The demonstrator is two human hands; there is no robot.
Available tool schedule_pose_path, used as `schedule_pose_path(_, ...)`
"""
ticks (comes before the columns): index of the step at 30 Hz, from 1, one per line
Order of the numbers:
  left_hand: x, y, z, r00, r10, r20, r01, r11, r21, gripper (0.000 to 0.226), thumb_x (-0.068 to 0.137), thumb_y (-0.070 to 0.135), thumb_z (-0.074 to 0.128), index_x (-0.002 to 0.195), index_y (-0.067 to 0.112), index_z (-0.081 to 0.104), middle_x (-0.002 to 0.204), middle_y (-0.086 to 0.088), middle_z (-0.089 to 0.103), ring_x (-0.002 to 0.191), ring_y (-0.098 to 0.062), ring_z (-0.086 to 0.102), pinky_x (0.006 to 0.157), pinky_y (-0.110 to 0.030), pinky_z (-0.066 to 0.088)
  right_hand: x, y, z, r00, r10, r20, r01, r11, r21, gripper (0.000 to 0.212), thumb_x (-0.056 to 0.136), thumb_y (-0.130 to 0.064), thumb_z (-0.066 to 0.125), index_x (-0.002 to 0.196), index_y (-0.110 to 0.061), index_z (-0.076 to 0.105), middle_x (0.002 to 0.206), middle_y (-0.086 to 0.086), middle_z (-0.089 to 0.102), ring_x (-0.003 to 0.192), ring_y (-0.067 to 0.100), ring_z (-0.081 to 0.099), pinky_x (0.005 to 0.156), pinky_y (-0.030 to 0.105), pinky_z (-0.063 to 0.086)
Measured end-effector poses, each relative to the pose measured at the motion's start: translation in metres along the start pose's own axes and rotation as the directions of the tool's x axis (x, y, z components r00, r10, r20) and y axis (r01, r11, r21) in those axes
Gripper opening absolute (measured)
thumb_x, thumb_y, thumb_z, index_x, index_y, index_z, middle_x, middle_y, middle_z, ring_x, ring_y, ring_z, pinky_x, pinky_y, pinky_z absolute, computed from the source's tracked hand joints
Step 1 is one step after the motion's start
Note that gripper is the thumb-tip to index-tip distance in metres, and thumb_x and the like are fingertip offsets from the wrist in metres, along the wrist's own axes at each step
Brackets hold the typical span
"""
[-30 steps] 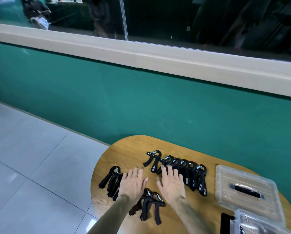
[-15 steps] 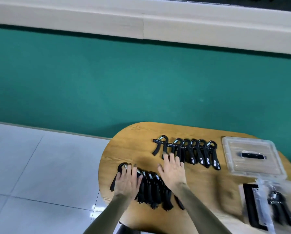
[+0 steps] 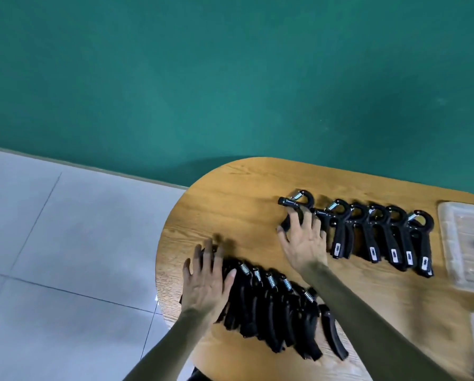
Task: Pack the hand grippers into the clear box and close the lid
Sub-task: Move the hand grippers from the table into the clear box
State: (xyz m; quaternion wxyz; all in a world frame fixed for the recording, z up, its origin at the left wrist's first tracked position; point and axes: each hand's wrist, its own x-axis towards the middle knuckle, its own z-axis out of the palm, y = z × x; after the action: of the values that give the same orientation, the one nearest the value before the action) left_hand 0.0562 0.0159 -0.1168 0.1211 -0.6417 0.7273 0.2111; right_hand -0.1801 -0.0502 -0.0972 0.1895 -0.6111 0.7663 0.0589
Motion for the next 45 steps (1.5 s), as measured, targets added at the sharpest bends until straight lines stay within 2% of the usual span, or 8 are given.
schedule_pose_path(7,-0.005,-0.016,0.043,0.996,0.048,-0.069,-0.052,0.997,-0.058,0.07,0.102,0.061,0.012,0.159,0.027,-0.012,0.166,-0.002,-0.024,0.153,-0.029,-0.012,0.122,-0.048,0.003,0.045,0.008,0.043,0.996,0.039,-0.081,-0.034,0.997,0.065,0.07,0.099,-0.053,0.035,0.156,-0.025,0.007,0.165,0.011,-0.005,0.15,0.037,-0.001,0.114,0.061,0.023)
schedule_pose_path(11,-0.008,-0.022,0.05,0.995,0.044,-0.093,-0.056,0.989,-0.134,0.069,0.104,0.059,0.019,0.156,0.034,-0.02,0.163,0.004,-0.029,0.152,-0.03,-0.02,0.123,-0.049,0.0,0.054,0.011,0.059,0.995,0.068,-0.075,-0.063,0.996,0.07,0.079,0.098,-0.05,0.041,0.157,-0.026,-0.007,0.164,0.009,-0.017,0.15,0.035,-0.014,0.113,0.062,0.024)
schedule_pose_path(15,-0.015,-0.028,0.054,0.993,0.053,-0.109,-0.07,0.985,-0.155,0.067,0.105,0.048,0.022,0.156,0.033,-0.019,0.164,0.004,-0.028,0.154,-0.029,-0.004,0.122,-0.049,0.019,0.05,0.001,0.063,0.995,0.078,-0.068,-0.072,0.994,0.084,0.084,0.096,-0.04,0.049,0.157,-0.026,-0.007,0.164,0.011,-0.016,0.149,0.037,-0.016,0.111,0.064,0.03)
schedule_pose_path(20,-0.014,-0.025,0.054,0.993,0.042,-0.113,-0.06,0.986,-0.158,0.071,0.103,0.039,0.025,0.157,0.027,-0.019,0.165,-0.002,-0.025,0.144,-0.029,0.026,0.112,-0.048,0.037,0.031,-0.007,0.067,1.0,-0.023,-0.018,0.024,0.997,0.08,0.088,0.092,-0.033,0.053,0.156,-0.037,-0.008,0.163,0.002,-0.023,0.149,0.035,-0.018,0.114,0.062,0.021)
schedule_pose_path(26,-0.013,-0.029,0.055,0.986,0.055,-0.16,-0.075,0.99,-0.123,0.078,0.098,0.034,0.034,0.158,0.026,-0.014,0.167,-0.004,-0.018,0.123,-0.026,0.04,0.099,-0.044,0.046,0.021,-0.012,0.075,0.999,-0.036,-0.024,0.038,0.997,0.068,0.084,0.096,-0.034,0.048,0.154,-0.04,-0.013,0.162,0.002,-0.026,0.15,0.039,-0.009,0.113,0.059,0.024)
schedule_pose_path(33,-0.007,-0.024,0.046,0.994,0.016,-0.104,-0.028,0.993,-0.117,0.081,0.099,0.033,0.043,0.159,0.025,-0.013,0.165,-0.004,-0.026,0.111,-0.023,0.038,0.092,-0.04,0.043,0.016,-0.019,0.07,0.995,-0.008,-0.099,0.014,0.999,0.053,0.078,0.089,-0.027,0.057,0.156,-0.035,0.018,0.166,0.001,-0.011,0.126,0.043,0.034,0.096,0.053,0.038)
schedule_pose_path(40,-0.008,-0.012,-0.002,0.996,-0.028,-0.09,0.014,0.988,-0.151,0.075,0.103,0.038,0.039,0.159,0.03,-0.011,0.163,0.001,-0.03,0.116,-0.024,0.03,0.1,-0.043,0.035,-0.022,-0.024,0.04,0.986,-0.07,-0.15,0.066,0.997,-0.034,0.083,0.084,-0.025,0.058,0.157,-0.024,0.019,0.166,0.008,-0.004,0.116,0.038,0.039,0.087,0.05,0.04)
schedule_pose_path(45,-0.016,0.006,-0.052,0.99,0.002,-0.138,-0.017,0.994,-0.107,0.069,0.105,0.035,0.031,0.159,0.032,-0.011,0.162,-0.002,-0.032,0.107,-0.018,0.023,0.09,-0.036,0.028,-0.058,-0.024,0.004,0.986,-0.053,-0.158,0.051,0.999,-0.013,0.087,0.074,-0.023,0.069,0.153,-0.02,0.034,0.166,0.011,0.01,0.118,0.042,0.043,0.081,0.052,0.044)
